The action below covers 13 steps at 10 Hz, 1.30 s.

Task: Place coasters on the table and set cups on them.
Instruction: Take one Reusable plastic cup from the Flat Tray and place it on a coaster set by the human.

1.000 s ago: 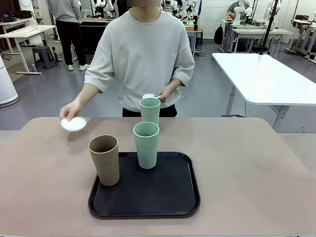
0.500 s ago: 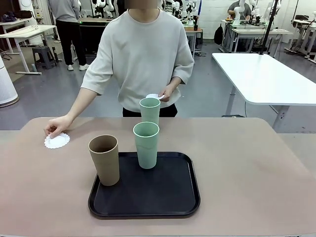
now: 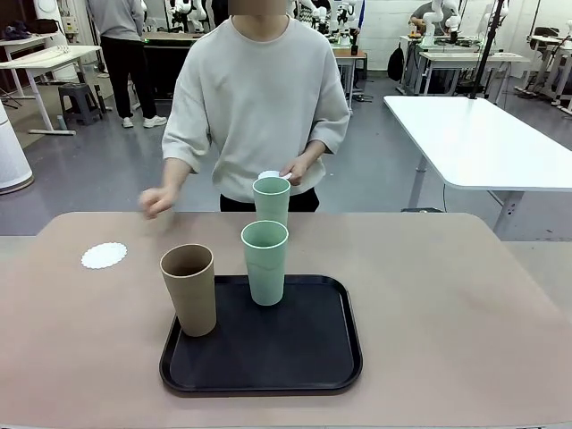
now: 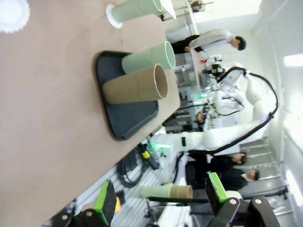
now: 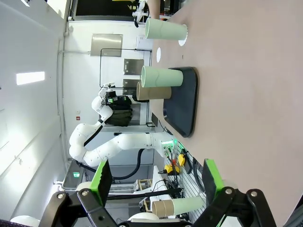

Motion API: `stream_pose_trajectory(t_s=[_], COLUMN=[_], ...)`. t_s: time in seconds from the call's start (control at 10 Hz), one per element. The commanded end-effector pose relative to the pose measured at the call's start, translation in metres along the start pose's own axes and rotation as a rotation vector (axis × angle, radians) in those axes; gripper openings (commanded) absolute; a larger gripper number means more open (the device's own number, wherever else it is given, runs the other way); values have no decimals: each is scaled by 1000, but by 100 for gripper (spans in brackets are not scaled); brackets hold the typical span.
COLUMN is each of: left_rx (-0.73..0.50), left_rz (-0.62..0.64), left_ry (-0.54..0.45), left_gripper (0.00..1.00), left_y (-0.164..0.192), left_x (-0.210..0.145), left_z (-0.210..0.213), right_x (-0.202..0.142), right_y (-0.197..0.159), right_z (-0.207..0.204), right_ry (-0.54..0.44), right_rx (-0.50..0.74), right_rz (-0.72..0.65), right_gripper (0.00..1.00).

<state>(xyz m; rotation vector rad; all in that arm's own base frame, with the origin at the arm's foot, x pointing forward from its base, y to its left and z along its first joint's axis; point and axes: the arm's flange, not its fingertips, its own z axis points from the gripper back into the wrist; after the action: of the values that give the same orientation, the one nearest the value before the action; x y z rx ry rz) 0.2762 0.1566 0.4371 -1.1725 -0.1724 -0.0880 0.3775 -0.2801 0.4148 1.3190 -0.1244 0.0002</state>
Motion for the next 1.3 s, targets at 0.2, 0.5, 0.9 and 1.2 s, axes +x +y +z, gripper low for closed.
stream_pose_trajectory(t_s=[0.2,0.5,0.9,1.2], left_rx=[469,752,1075,1052], left_rz=[-388,-590,-720,-740], left_ry=[5,73,202,375], left_gripper=[100,100,100,100], left_y=[-105,-149,-167,-163], left_x=[50,82,108,103], left_z=[-12,-52,-116,-144], right_x=[2,2,2,2], right_y=[0,0,0,0], right_z=[1,1,1,1], right_ry=[-17,-17,-17,-17], right_rx=[4,4,4,4], right_rz=[3,3,3,3], right_gripper=[100,100,100,100])
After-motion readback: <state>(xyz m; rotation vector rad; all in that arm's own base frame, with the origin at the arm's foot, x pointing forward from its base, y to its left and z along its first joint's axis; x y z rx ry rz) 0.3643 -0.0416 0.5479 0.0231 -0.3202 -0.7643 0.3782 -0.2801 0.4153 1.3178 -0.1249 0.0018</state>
